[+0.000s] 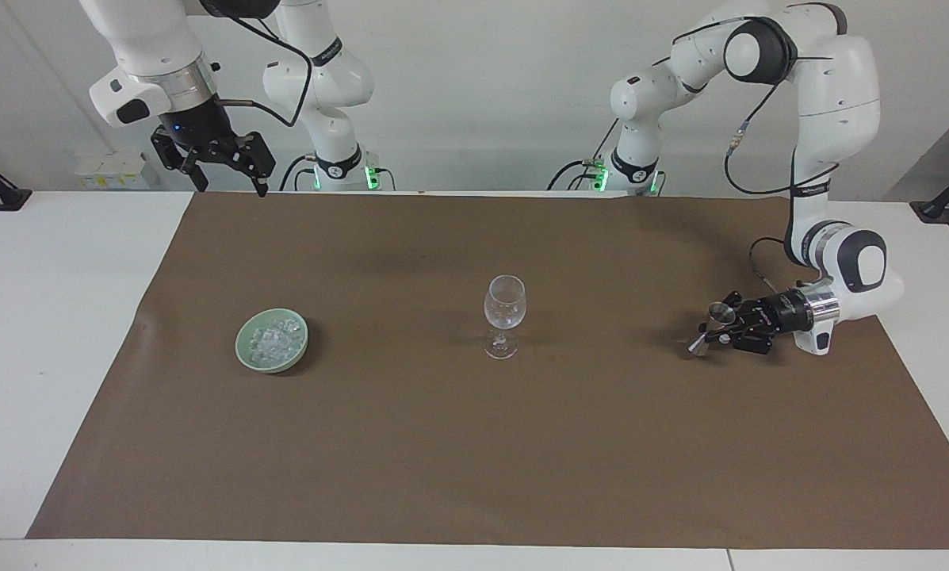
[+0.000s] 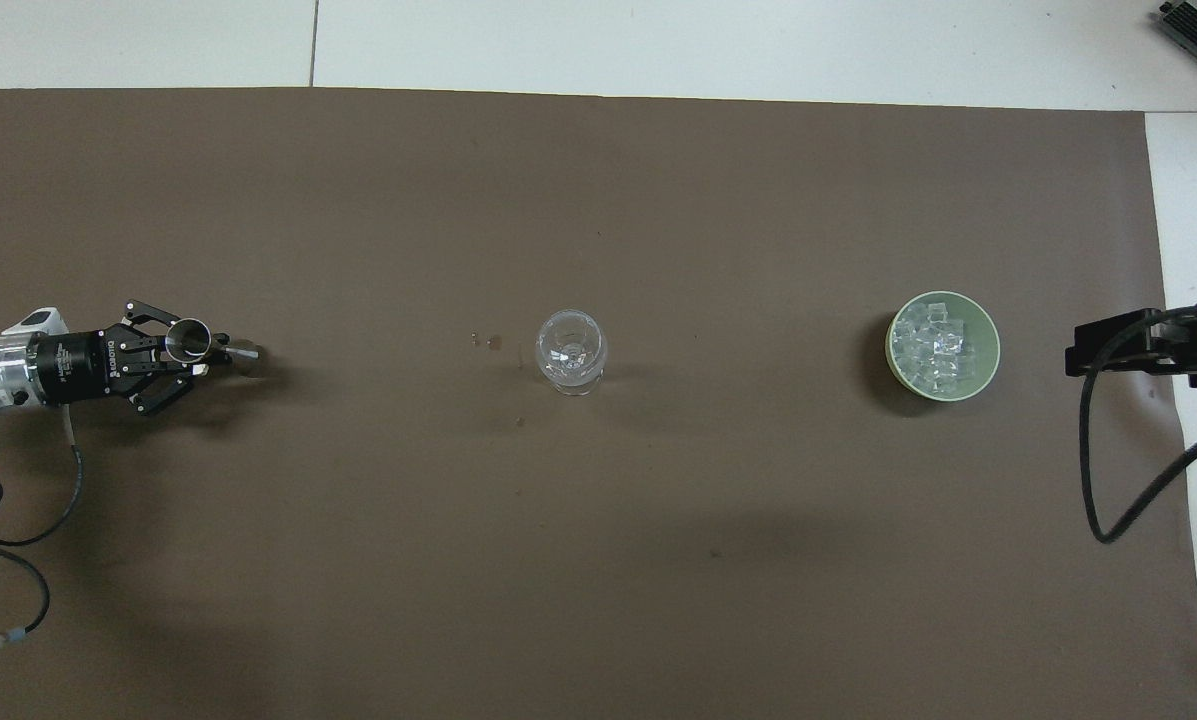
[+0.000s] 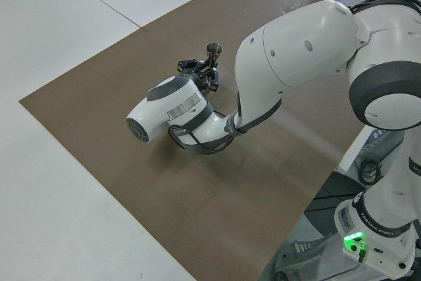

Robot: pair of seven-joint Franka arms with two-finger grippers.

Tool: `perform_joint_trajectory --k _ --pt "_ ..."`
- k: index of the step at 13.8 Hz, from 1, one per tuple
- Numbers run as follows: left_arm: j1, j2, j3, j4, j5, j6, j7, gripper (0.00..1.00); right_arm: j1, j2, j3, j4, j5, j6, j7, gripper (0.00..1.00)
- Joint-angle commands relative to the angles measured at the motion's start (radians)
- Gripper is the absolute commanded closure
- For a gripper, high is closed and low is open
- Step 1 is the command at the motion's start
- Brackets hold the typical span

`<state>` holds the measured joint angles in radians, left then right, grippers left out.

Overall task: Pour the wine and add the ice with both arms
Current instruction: 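Lift the silver cup with the left gripper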

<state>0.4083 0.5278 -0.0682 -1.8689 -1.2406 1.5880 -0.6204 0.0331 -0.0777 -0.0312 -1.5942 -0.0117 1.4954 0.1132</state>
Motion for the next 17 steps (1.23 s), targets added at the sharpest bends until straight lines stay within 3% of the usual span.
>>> perform_joint_trajectory --k 1,8,13,17 --pt "-0.026 -0.031 -0.038 0.002 -0.020 0.076 -0.018 1.00 -0.009 -0.022 0.005 -0.023 0.015 0.000 -0.023 0.00" --pt "-0.154 -0.066 -0.045 -0.015 -0.155 0.181 -0.073 1.00 -0.009 -0.020 0.005 -0.021 0.013 0.000 -0.023 0.00" --pt "-0.174 -0.077 -0.045 -0.018 -0.181 0.201 -0.101 1.00 -0.009 -0.022 0.005 -0.023 0.015 0.000 -0.023 0.00" --pt "-0.238 -0.136 -0.044 -0.018 -0.181 0.285 -0.153 1.00 -0.009 -0.020 0.005 -0.021 0.013 0.000 -0.023 0.00"
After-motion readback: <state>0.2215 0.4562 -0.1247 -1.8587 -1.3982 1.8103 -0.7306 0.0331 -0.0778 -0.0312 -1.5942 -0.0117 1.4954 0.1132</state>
